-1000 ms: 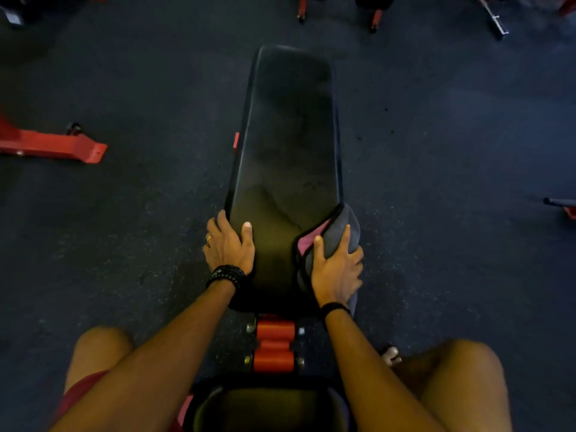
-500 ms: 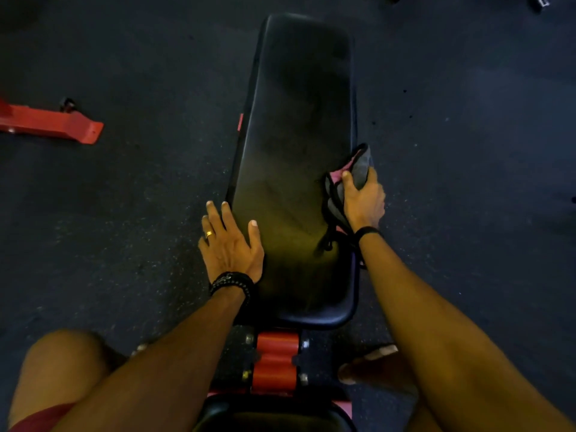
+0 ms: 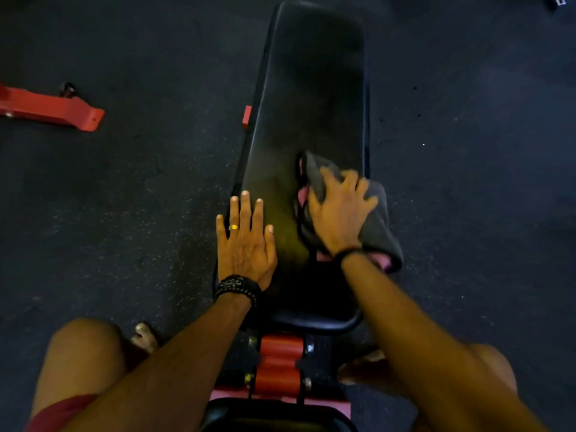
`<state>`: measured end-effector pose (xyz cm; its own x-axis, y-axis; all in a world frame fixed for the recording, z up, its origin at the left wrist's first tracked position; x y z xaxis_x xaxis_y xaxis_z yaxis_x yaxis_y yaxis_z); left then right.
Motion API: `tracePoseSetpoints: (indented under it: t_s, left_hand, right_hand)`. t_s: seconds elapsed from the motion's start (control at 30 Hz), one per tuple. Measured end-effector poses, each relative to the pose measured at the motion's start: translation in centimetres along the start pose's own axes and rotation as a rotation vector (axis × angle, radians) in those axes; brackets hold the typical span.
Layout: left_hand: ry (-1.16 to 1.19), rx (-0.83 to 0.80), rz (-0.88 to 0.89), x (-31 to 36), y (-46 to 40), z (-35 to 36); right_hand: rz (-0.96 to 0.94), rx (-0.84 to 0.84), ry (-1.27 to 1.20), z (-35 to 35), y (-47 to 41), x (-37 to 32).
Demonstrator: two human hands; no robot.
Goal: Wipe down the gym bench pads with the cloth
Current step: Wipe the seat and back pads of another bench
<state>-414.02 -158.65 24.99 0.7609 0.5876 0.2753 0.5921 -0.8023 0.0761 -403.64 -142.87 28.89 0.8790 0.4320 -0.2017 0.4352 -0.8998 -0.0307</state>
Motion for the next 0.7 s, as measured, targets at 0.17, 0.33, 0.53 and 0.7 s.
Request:
tracePoseSetpoints:
  t_s: [0.17, 0.33, 0.53, 0.7]
  left_hand:
    - [0.048, -0.019, -0.034, -0.4, -0.1, -0.2]
    - [0.062, -0.010, -0.034, -0.4, -0.3, -0.4]
    - [0.049, -0.007, -0.033, -0.6, -0.2, 0.1]
    - [0.065, 0.023, -0.047, -0.5, -0.1, -0.1]
  right_hand:
    - [0.099, -0.045, 0.020, -0.1, -8.2, -0.4]
    - [-0.292, -0.118, -0.056, -1.1, 5.1, -1.5]
    - [-0.408, -0.104, -0.005, -0.1, 10.3, -0.4]
    - [-0.091, 0.028, -0.011, 0.0, -5.6, 0.2]
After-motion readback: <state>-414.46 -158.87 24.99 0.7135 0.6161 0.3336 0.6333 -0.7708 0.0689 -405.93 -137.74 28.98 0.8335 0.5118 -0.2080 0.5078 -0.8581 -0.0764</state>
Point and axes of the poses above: each hand's wrist, its own y-axis away from the middle knuckle, its own z-axis out of the palm, x = y × z, the point moved 6 cm from there along -y, towards the middle knuckle, and after that the axes turned 5 degrees about -x, right-handed, at the moved point
